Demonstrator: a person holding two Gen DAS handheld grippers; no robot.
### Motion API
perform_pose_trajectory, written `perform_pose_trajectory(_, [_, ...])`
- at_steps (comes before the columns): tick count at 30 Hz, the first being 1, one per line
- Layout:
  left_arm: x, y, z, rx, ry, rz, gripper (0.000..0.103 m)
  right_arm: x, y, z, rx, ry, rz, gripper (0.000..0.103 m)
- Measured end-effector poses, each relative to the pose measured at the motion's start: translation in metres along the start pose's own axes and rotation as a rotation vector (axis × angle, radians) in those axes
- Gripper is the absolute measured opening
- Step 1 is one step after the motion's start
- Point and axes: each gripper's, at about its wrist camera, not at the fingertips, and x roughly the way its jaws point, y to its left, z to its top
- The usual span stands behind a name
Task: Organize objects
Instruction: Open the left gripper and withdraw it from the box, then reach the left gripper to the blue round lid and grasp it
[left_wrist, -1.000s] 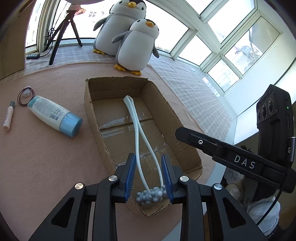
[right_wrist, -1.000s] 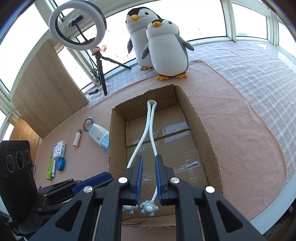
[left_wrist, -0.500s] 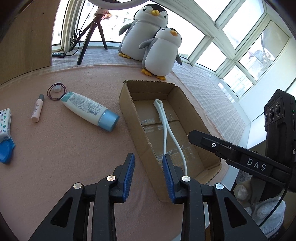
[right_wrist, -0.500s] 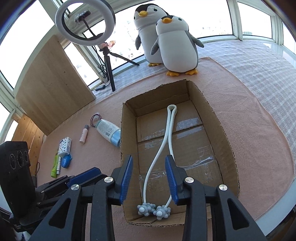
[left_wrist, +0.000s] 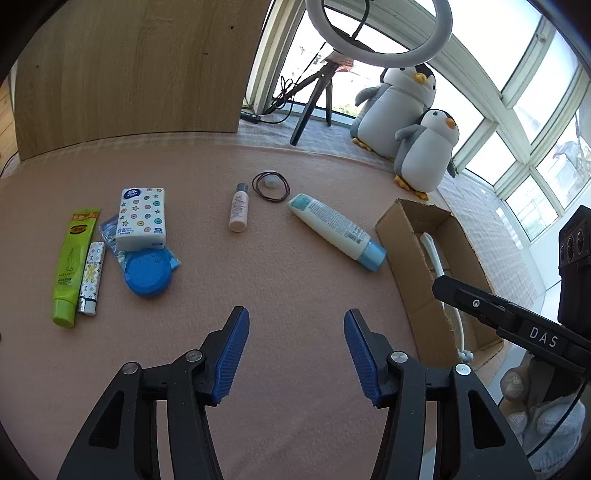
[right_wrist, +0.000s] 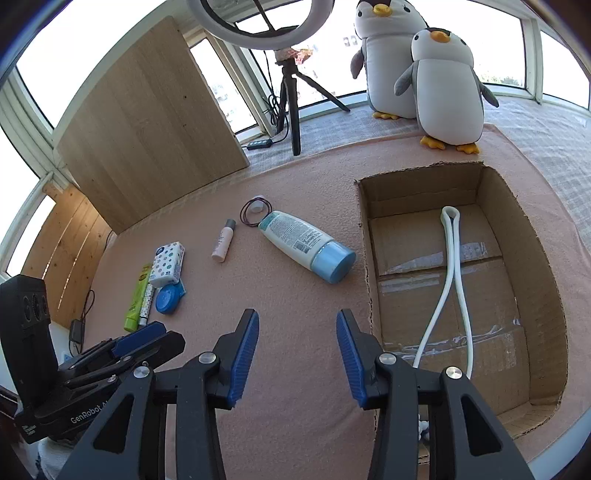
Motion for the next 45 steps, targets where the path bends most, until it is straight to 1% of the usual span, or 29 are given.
perform_pose_trajectory(4, [-0.015, 0.027, 0.002, -0.016, -0.026, 0.052, 0.061, 0.009, 0.023, 0.001, -0.026, 0.009, 0.003, 0.048])
perform_pose_trajectory(10, [-0.029, 0.058, 0.001, -0.032, -0.045, 0.088, 0.063, 0.019, 0.052, 0.001, -0.062, 0.013, 0.002, 0.053])
perform_pose_trajectory(13, [-0.034, 0.072, 0.000, -0.046, -0.050, 0.097, 0.064, 0.023, 0.063, -0.001, -0.072, 0.009, 0.001, 0.053])
perform_pose_trajectory(19, [-0.041, 0.105, -0.002, -0.084, -0.050, 0.124, 0.064, 0.029, 0.075, -0.002, -0.080, 0.002, 0.000, 0.053])
perform_pose_trajectory(23, [-0.042, 0.127, -0.002, -0.109, -0.047, 0.143, 0.064, 0.033, 0.079, -0.002, -0.076, -0.011, 0.007, 0.056])
perform_pose_trajectory(28, [-0.040, 0.148, 0.001, -0.135, -0.045, 0.162, 0.064, 0.039, 0.081, -0.002, -0.072, -0.007, 0.008, 0.056])
perform_pose_trajectory(33, [-0.031, 0.160, 0.010, -0.140, -0.037, 0.159, 0.063, 0.040, 0.080, -0.002, -0.071, 0.000, 0.006, 0.056])
perform_pose_trajectory(42, [0.004, 0.161, 0.029, -0.160, 0.005, 0.102, 0.062, 0.035, 0.069, -0.002, -0.055, 0.005, 0.005, 0.056])
perform_pose_trajectory(45, [0.020, 0.156, 0.032, -0.161, 0.029, 0.080, 0.057, 0.034, 0.064, -0.003, -0.049, 0.015, 0.005, 0.056])
